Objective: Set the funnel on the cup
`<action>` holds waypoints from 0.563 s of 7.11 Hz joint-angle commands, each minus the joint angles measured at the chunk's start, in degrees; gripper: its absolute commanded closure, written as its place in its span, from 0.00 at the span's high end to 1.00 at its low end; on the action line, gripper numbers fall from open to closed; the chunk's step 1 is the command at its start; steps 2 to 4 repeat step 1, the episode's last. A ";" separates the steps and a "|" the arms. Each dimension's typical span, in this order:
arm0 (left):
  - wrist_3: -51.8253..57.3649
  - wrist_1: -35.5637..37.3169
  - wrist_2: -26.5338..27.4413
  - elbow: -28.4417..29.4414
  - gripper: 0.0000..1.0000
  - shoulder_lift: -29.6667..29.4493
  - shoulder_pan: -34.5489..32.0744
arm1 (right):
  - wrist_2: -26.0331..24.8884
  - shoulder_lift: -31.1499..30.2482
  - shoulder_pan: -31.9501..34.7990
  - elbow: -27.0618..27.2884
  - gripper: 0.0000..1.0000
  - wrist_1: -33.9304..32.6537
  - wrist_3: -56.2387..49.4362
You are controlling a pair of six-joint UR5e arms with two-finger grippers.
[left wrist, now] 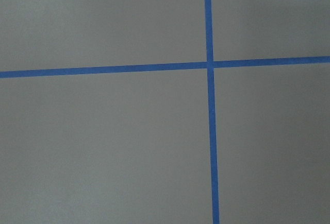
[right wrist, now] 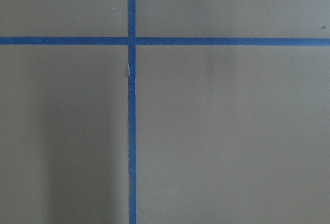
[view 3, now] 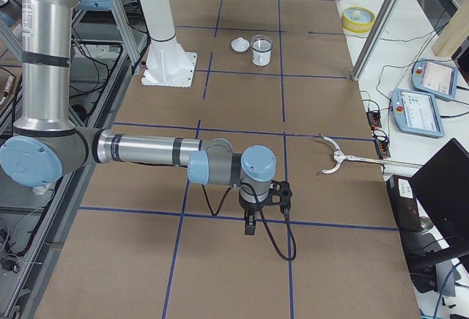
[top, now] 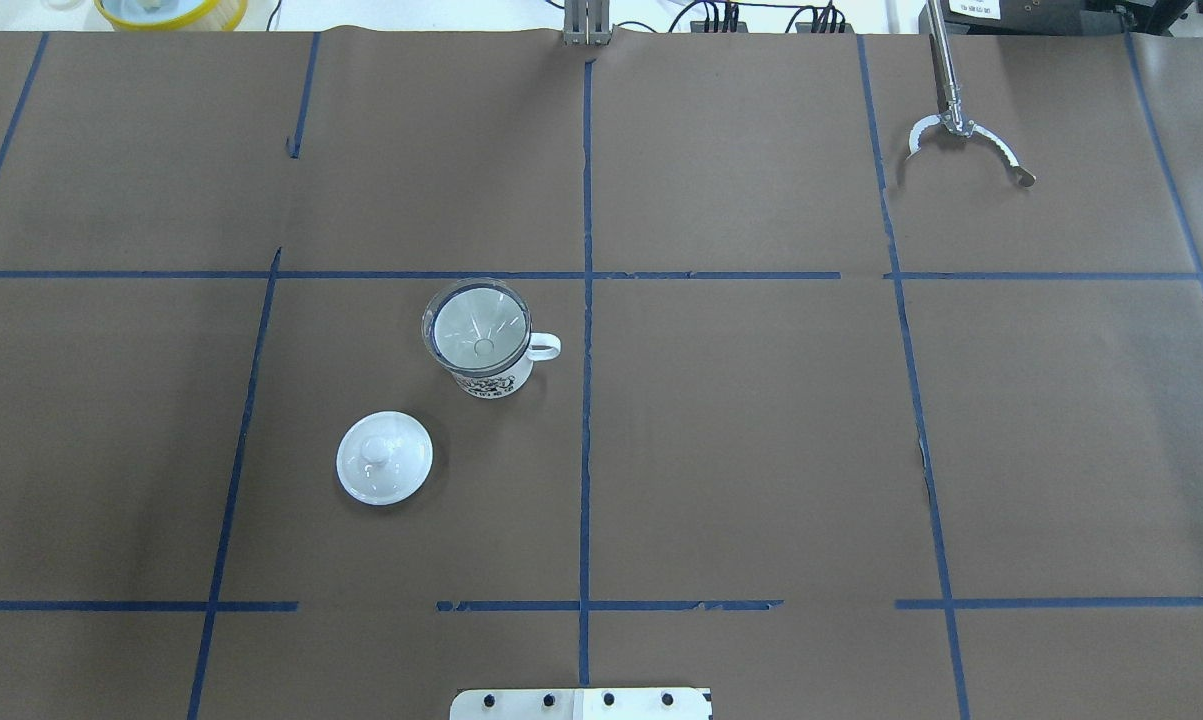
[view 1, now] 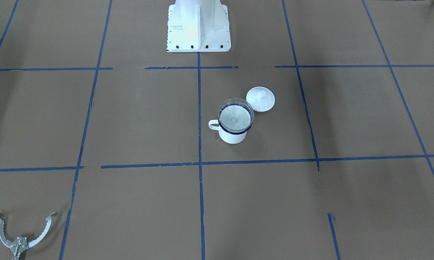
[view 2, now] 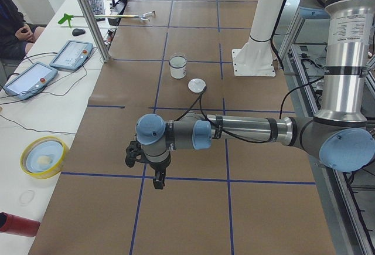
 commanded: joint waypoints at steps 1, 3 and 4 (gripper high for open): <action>0.00 0.00 -0.12 -0.12 1.00 0.03 0.00 | 0.00 0.00 0.00 0.00 1.00 0.00 0.00; 0.00 0.00 -0.12 -0.12 1.00 0.03 0.00 | 0.00 0.00 0.00 0.00 1.00 0.00 0.00; 0.00 0.00 -0.12 -0.12 1.00 0.03 0.00 | 0.00 0.00 0.00 0.00 1.00 0.00 0.00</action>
